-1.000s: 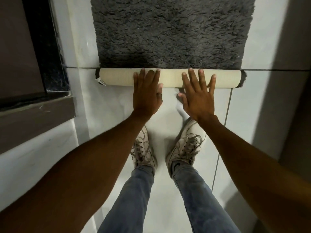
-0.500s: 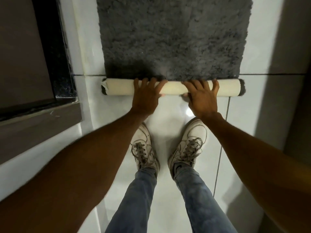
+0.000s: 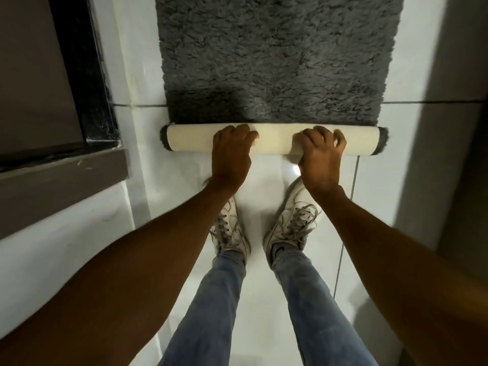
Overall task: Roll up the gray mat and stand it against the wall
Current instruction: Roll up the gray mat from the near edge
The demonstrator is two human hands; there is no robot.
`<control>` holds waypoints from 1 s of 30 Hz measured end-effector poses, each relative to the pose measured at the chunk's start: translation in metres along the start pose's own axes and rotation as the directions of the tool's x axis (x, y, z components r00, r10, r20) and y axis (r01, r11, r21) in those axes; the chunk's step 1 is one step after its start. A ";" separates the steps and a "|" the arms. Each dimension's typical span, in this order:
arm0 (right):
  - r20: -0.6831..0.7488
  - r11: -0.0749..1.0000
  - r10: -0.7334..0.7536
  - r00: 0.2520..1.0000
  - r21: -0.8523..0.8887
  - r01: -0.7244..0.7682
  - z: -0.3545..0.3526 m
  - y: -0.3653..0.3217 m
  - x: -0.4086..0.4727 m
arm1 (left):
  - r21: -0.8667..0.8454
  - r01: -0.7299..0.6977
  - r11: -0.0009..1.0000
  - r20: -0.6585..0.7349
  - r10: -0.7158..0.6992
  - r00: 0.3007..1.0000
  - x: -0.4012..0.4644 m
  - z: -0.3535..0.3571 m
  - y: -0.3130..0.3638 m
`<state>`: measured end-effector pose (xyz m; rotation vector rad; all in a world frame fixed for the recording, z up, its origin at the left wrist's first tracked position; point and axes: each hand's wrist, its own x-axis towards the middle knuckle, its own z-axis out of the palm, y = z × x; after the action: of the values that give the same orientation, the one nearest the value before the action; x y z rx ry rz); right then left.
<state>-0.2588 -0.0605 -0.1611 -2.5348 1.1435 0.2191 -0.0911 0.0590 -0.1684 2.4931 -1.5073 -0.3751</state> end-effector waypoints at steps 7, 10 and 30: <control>0.264 0.986 -0.042 0.964 -0.144 0.083 0.020 0.006 0.002 | 0.059 -0.122 0.991 0.283 0.100 0.954 0.009 0.012 -0.017; 0.259 0.983 -0.040 0.965 -0.161 0.084 0.022 0.009 0.025 | 0.149 -0.223 0.963 0.372 0.155 0.915 0.029 0.016 -0.034; 0.666 0.999 0.041 0.745 -0.028 -0.029 -0.036 0.005 0.044 | 0.094 -0.071 0.993 0.528 0.011 0.849 0.020 -0.021 -0.002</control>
<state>-0.2336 -0.1073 -0.1414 -2.1294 0.8778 1.0567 -0.0741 0.0433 -0.1511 2.5623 -1.8061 -1.0731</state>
